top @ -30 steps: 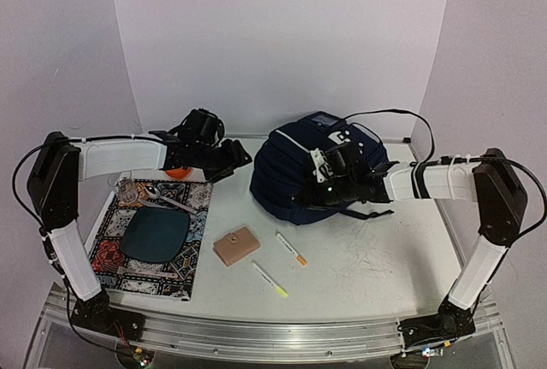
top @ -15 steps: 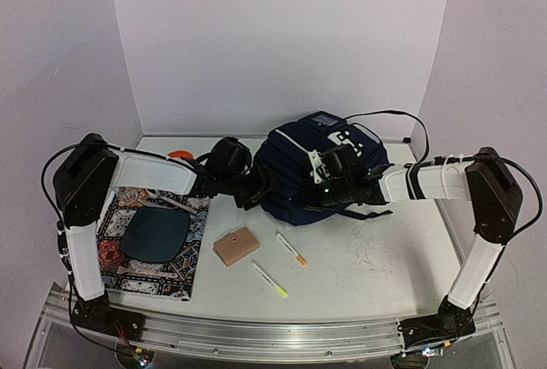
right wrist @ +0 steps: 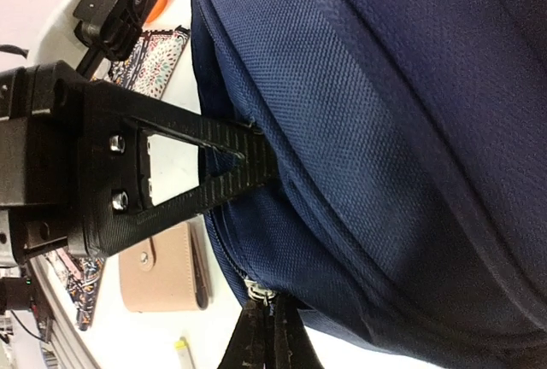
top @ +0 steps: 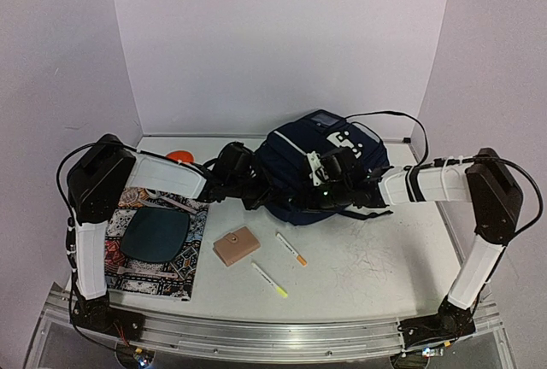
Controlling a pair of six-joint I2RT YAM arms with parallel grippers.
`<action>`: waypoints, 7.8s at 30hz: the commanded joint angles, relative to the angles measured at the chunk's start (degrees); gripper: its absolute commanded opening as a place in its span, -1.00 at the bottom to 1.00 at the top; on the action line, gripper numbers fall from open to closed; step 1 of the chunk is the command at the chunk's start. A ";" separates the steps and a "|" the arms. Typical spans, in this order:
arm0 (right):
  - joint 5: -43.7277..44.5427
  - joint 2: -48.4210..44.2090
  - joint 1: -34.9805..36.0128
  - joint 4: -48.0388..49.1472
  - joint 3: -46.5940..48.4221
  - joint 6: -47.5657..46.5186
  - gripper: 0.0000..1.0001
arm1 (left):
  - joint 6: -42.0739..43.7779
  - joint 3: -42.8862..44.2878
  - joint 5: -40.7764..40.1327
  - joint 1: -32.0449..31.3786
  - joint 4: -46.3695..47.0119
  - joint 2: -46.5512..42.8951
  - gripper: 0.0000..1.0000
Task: Pack the student bag
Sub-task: Zip the student bag into the largest pocket of the bag, then adjust the student bag at the center of the board, then pick up the upper front pocket of the student bag, then unzip the upper front pocket of the student bag.
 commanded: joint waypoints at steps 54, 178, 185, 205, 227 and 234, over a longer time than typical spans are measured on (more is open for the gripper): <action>-11.19 -29.10 -24.36 -14.49 -16.02 -8.58 0.22 | 28.35 -2.35 -6.59 -1.84 -19.25 -18.71 0.25; -6.00 -23.84 -17.78 -0.53 -15.02 18.55 0.11 | 41.94 10.78 -53.13 -26.18 3.73 4.87 0.29; -9.47 -20.88 -17.80 -0.48 -11.93 17.25 0.11 | 34.64 12.95 -60.34 -26.17 -2.06 6.92 0.21; -17.32 -14.86 -16.97 9.55 -13.01 24.24 0.12 | 27.20 13.81 -58.50 -25.01 -10.23 8.65 -0.35; -14.23 -10.84 -12.70 25.06 -20.55 36.40 0.18 | 35.95 -0.68 -38.23 -21.57 0.21 -5.72 -1.00; -12.82 -10.10 -12.66 26.83 -20.57 37.26 0.19 | 37.29 2.72 -34.66 -21.59 0.31 -2.92 -0.45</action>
